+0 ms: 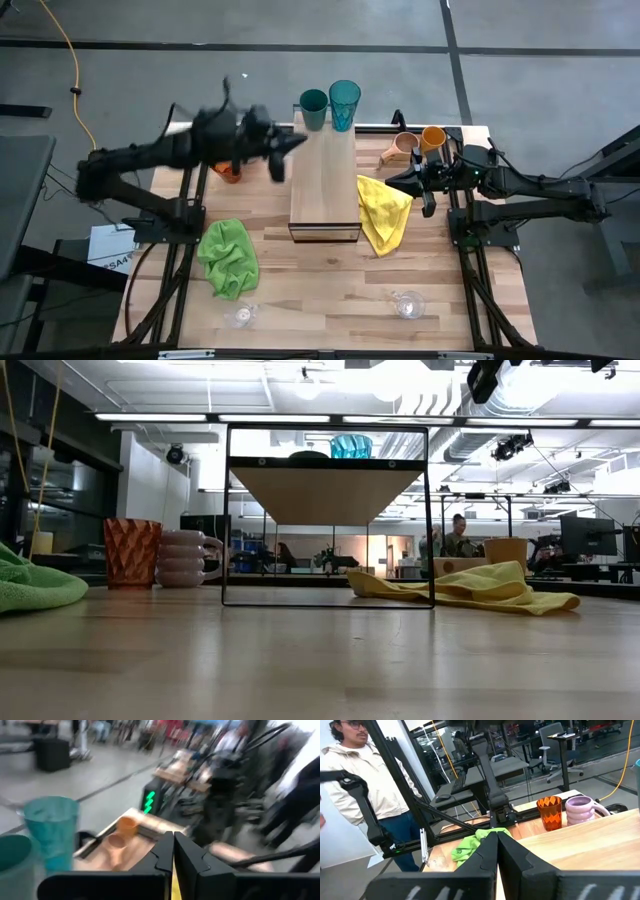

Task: Stack small to large cups/mugs on shelf
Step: Put the red cup on the shelf

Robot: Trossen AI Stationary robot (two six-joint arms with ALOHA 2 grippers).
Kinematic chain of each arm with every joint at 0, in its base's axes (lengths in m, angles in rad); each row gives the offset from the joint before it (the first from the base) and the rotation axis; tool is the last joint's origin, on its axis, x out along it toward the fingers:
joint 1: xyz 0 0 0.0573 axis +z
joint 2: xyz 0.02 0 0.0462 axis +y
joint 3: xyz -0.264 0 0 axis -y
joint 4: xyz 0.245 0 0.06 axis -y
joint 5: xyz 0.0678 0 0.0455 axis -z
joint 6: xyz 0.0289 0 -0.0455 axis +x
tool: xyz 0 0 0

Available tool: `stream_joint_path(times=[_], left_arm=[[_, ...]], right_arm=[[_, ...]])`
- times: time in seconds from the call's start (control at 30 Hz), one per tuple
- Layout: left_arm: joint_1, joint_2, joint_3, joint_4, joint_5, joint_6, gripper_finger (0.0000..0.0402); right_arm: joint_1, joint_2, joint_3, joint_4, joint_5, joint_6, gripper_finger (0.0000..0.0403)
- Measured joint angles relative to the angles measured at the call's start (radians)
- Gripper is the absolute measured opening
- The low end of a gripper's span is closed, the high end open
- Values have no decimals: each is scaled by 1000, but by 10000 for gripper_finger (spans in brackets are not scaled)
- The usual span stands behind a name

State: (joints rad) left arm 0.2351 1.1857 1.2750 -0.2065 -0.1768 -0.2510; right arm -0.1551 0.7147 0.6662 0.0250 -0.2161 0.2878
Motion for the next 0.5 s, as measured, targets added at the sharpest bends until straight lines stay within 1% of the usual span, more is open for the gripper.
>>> stream_joint_path(times=[0.1, 0.17, 0.23, 0.3, 0.37, 0.43, 0.5], left_arm=[[-56, -147, -265, 240, 0, -33, 3], [-92, -238, -408, 365, 3, -47, 1], [-124, -324, -521, 436, 7, -56, 2], [-151, -402, -600, 472, 8, -61, 5], [-169, -473, -650, 471, 7, -60, 4], [-179, -527, -675, 442, 8, -42, 2], [-179, -565, -681, 390, 9, -18, 1]], right_arm=[[0, 0, 0, 1, 0, 0, 0], [0, 0, 0, 1, 0, 2, 0], [0, 0, 0, 6, 0, 23, 0], [0, 0, 0, 21, 0, 45, 0], [0, 0, 0, 38, 0, 47, 0], [0, 0, 0, 54, 4, 44, 0], [0, 0, 0, 62, 30, 33, 0]])
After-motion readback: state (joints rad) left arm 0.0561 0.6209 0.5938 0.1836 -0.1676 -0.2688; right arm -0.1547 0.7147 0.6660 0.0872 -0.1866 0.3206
